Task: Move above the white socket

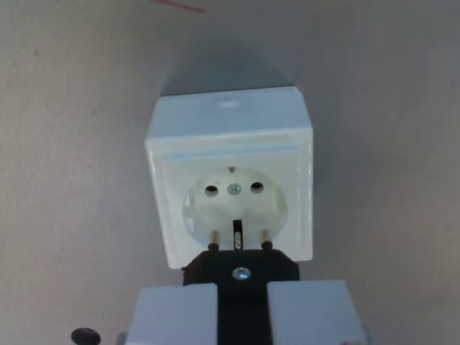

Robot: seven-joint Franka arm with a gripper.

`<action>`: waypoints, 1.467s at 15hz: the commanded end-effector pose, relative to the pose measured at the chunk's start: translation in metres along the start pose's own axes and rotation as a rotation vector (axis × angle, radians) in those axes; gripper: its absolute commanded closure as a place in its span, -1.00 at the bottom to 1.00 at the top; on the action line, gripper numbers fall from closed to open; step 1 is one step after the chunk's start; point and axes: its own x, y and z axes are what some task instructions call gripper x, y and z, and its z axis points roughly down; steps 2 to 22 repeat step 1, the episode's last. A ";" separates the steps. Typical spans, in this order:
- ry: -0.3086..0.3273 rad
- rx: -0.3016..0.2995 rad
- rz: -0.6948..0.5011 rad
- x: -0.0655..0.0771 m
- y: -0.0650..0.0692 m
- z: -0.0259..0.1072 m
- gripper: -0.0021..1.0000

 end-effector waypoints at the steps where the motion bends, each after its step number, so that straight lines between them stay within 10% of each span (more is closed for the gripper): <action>1: 0.114 -0.032 -0.047 -0.006 -0.002 0.005 1.00; 22: 0.114 -0.032 -0.047 -0.006 -0.002 0.005 1.00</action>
